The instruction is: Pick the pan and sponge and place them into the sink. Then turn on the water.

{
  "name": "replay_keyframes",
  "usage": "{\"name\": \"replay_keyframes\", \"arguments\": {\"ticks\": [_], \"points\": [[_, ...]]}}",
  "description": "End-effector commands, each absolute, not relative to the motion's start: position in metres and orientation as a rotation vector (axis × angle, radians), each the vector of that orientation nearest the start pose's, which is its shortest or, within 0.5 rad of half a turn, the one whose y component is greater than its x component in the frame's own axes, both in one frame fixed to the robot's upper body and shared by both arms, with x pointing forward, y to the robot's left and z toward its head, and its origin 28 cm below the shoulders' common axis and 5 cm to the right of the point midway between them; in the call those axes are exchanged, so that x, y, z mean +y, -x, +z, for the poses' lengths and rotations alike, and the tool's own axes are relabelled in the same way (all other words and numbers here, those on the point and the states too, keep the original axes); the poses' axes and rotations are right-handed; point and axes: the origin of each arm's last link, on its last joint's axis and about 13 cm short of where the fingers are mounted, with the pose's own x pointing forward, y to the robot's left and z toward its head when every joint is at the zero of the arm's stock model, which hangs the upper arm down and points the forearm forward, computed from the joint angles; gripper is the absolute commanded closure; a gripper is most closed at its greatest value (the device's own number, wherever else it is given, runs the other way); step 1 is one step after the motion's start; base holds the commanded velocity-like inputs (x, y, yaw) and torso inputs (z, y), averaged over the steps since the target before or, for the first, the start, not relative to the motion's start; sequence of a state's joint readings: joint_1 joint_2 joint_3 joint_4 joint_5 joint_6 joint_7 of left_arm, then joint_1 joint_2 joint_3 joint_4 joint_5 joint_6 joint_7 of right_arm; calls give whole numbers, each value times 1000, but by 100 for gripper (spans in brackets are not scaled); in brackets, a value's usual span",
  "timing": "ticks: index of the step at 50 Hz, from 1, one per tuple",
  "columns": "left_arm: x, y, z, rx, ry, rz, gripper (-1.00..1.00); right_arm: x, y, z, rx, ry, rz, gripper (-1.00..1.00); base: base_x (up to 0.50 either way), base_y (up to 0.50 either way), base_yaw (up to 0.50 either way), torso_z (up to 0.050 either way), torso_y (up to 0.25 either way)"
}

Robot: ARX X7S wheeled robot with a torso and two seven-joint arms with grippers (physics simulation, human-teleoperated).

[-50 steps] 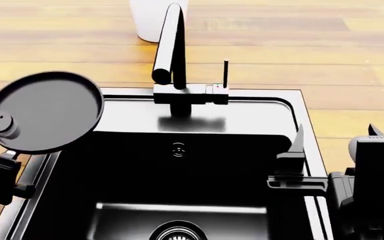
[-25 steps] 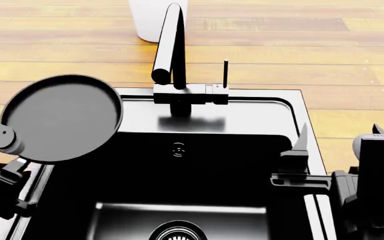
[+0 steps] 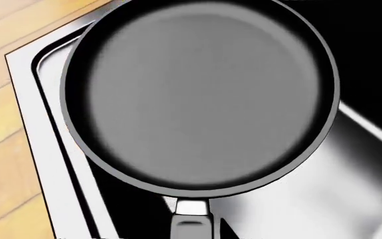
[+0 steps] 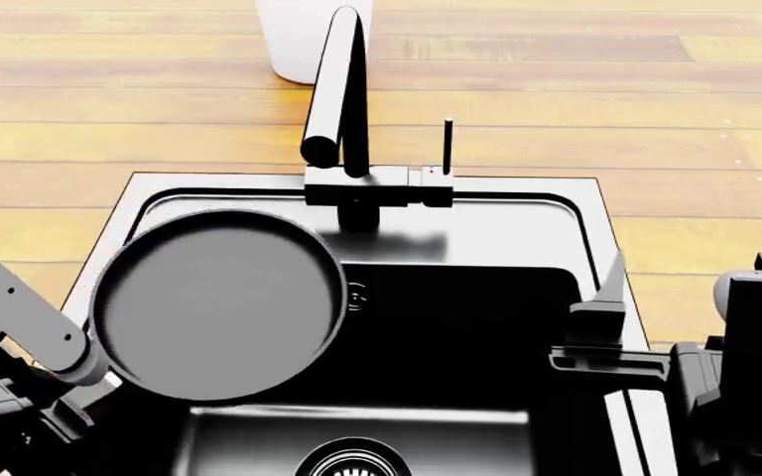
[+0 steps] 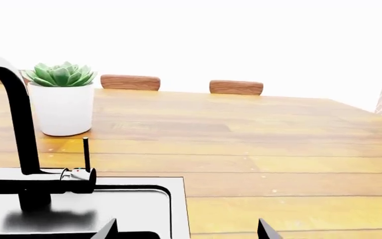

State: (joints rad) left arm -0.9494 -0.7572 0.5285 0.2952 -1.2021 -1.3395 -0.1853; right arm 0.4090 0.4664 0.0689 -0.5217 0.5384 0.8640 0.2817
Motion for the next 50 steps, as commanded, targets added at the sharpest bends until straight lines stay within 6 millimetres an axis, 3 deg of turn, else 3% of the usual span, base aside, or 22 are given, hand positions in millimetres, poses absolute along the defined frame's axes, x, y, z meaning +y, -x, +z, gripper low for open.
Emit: {"name": "replay_keyframes", "arguments": {"ticks": [1, 19, 36, 37, 50], "points": [[256, -264, 217, 573, -383, -592, 100, -173, -245, 176, -47, 62, -108, -100, 0, 0, 0, 0, 0], [239, -274, 199, 610, -409, -693, 100, -173, -244, 176, -44, 64, -109, -100, 0, 0, 0, 1, 2], [222, -290, 170, 644, -425, -724, 100, -174, -244, 170, -32, 58, -112, -100, 0, 0, 0, 1, 1], [215, -297, 159, 642, -416, -756, 100, -176, -241, 168, -27, 56, -123, -100, 0, 0, 0, 0, 0], [206, -310, 145, 645, -399, -815, 100, -178, -235, 170, -24, 60, -138, -100, 0, 0, 0, 1, 2]]}}
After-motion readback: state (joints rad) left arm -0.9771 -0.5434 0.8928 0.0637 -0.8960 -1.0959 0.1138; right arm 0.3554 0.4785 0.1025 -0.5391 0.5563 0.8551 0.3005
